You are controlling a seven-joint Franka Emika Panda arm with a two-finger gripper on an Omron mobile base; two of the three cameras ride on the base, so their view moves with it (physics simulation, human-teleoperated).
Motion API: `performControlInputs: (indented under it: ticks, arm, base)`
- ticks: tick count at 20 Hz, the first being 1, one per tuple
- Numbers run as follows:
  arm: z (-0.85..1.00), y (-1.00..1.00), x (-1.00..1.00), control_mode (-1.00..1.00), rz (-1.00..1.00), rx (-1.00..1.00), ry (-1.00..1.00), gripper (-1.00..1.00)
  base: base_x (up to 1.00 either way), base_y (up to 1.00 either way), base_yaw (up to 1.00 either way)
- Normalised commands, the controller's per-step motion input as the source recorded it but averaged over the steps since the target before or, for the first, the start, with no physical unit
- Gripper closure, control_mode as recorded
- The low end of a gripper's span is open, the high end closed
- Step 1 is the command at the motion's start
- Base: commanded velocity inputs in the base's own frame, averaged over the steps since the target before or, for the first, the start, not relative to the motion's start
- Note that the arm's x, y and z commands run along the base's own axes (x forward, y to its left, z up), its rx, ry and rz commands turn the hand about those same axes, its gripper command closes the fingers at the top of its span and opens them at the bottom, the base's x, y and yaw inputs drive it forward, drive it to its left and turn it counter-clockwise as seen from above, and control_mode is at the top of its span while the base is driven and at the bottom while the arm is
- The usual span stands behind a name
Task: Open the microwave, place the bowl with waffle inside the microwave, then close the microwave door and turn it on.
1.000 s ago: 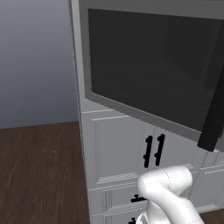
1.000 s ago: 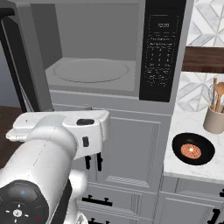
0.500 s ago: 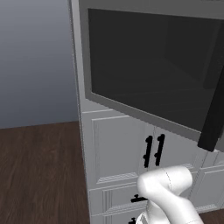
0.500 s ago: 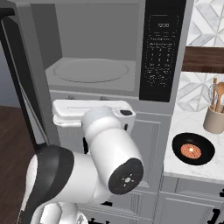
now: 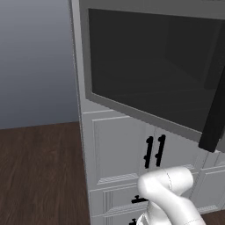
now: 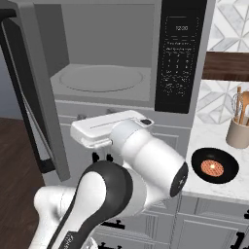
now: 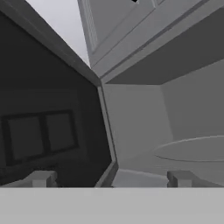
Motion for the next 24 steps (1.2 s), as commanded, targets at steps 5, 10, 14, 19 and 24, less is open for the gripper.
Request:
performControlInputs:
  ticks: [5, 10, 14, 19, 24]
  arm:
    - [0.0, 0.67, -0.93, -1.0, 0.2, -0.01, -0.21, -1.0]
    - [0.01, 0.97, -0.91, -1.0, 0.18, -0.11, -0.14, -1.0]
    - [0.15, 0.7, -0.62, -1.0, 0.26, -0.11, -0.11, -1.0]
    - [0.09, 0.51, -0.55, -1.0, 0.34, -0.02, -0.17, -1.0]
    - [0.0, 0.76, -0.85, -1.0, 0.29, -0.08, -0.17, -1.0]
  base:
    - [0.0, 0.0, 0.0]
    - [0.0, 0.0, 0.0]
    - [0.0, 0.0, 0.0]
    - [0.0, 0.0, 0.0]
    - [0.0, 0.0, 0.0]
